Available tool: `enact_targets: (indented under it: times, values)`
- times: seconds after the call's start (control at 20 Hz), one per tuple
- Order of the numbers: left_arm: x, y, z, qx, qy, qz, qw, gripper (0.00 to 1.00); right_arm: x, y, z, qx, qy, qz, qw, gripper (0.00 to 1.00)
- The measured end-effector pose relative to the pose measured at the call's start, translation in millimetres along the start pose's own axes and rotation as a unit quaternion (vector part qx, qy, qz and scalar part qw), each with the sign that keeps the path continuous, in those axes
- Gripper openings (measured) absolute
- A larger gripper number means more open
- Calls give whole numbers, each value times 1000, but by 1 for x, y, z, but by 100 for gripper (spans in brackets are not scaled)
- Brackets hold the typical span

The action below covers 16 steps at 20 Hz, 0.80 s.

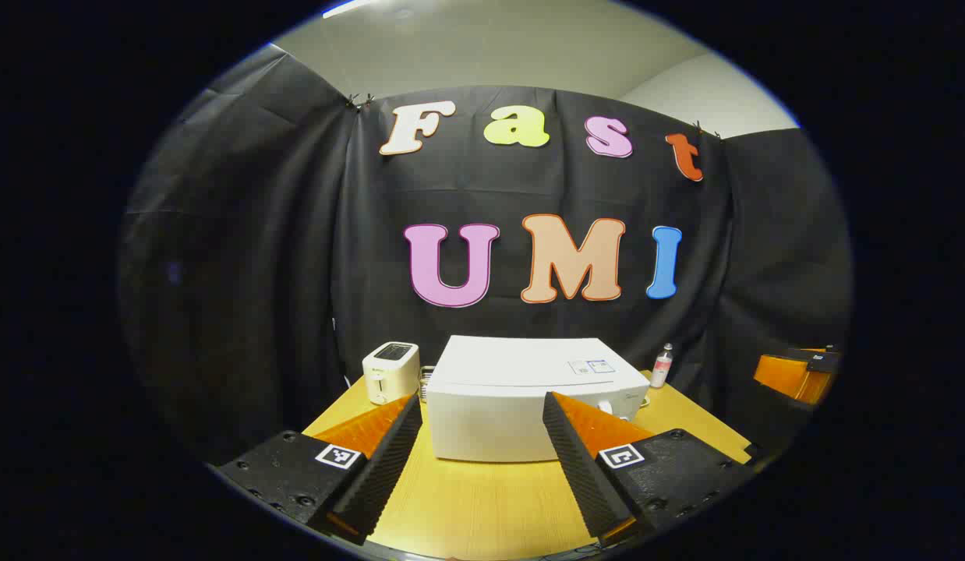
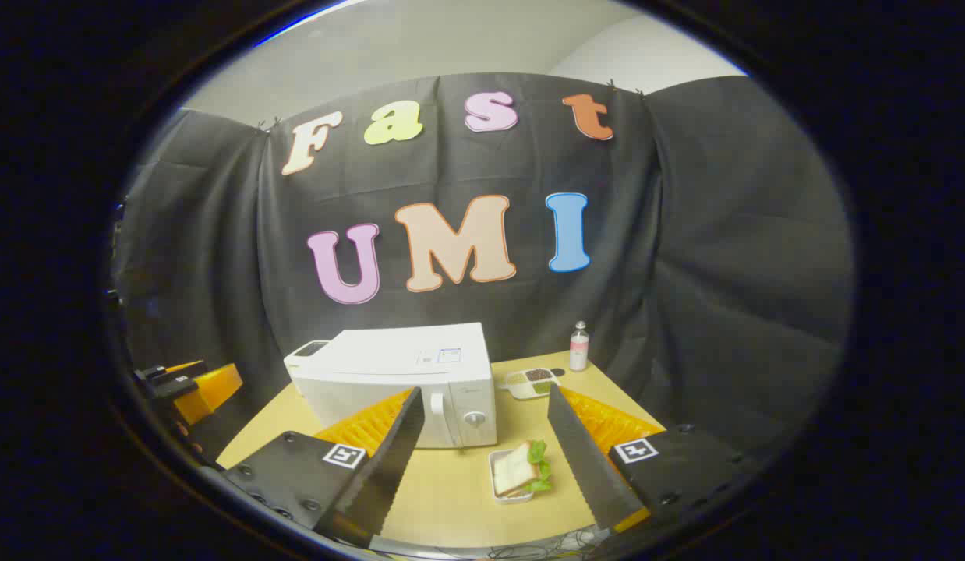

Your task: Open the microwave oven with the left hand, put the food in, and close the microwave oven.

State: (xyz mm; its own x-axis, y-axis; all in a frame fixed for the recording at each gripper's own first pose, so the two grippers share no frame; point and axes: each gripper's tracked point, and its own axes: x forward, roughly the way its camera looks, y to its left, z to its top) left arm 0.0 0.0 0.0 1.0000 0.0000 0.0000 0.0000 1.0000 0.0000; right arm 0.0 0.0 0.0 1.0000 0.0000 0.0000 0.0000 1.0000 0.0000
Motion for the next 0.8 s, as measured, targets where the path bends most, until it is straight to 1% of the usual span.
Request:
enact_targets:
  times: [0.15, 0.25, 0.5, 0.8]
  values:
    - [6, 2, -2, 4, -1, -14, 1000, 95, 3, 2, 2, 3, -7, -15, 1000, 92]
    - [10, 5, -4, 4, 2, -17, 1000, 95, 3, 1, 0, 5, -5, -22, 1000, 92]
    - [16, 4, -5, 6, 9, -18, 1000, 95, 9, 0, -3, 9, 3, -23, 1000, 92]
    - [22, -9, -6, 1, 22, -11, 1000, 95, 21, -9, -2, 7, 13, -8, 1000, 92]
